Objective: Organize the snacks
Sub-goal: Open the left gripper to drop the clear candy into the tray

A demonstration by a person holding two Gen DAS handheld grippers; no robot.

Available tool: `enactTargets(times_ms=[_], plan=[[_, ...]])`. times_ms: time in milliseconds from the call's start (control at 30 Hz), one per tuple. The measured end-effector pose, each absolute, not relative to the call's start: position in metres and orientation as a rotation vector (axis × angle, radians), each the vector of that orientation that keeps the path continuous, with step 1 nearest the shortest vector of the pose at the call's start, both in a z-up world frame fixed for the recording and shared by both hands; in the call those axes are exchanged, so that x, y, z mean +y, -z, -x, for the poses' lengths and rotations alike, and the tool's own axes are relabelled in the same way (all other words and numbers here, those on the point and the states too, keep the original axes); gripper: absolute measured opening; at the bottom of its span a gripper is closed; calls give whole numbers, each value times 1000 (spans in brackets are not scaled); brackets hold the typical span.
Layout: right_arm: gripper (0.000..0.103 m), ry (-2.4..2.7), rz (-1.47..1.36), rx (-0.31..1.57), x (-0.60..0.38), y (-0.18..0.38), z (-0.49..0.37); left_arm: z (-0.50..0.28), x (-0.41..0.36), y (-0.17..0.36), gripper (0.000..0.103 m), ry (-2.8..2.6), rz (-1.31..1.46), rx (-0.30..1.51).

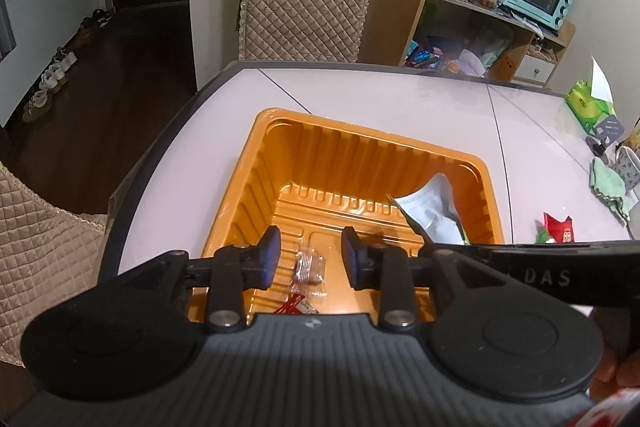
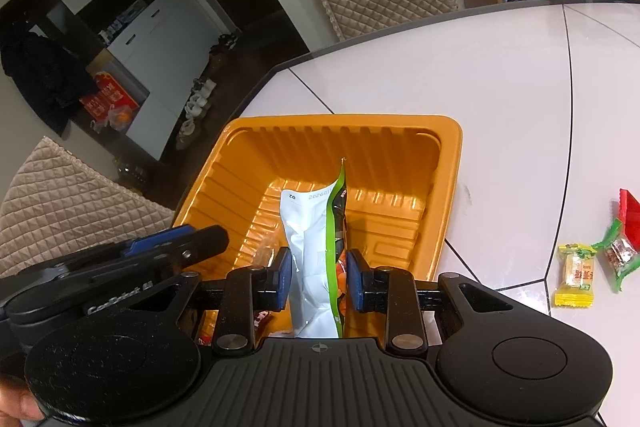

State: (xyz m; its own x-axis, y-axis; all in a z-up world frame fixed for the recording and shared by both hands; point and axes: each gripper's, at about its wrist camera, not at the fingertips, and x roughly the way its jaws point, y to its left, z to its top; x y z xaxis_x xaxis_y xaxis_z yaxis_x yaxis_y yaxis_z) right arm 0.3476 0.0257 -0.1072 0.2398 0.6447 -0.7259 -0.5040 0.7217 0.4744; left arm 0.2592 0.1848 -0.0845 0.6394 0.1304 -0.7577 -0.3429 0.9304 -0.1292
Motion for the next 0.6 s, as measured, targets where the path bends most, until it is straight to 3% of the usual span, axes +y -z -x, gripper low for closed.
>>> enactTargets(times_ms=[267, 300, 400, 600], plan=[[30, -800, -179, 1045, 25, 105, -346, -248, 182, 82, 34, -273, 291, 842], [34, -804, -185, 1045, 25, 105, -346, -247, 182, 81, 36, -274, 293, 844], [64, -815, -227, 1016, 21, 102, -344, -242, 180, 82, 40, -277, 302, 848], [66, -853, -218, 999, 13, 92, -338, -229, 177, 78, 45, -294, 295, 856]])
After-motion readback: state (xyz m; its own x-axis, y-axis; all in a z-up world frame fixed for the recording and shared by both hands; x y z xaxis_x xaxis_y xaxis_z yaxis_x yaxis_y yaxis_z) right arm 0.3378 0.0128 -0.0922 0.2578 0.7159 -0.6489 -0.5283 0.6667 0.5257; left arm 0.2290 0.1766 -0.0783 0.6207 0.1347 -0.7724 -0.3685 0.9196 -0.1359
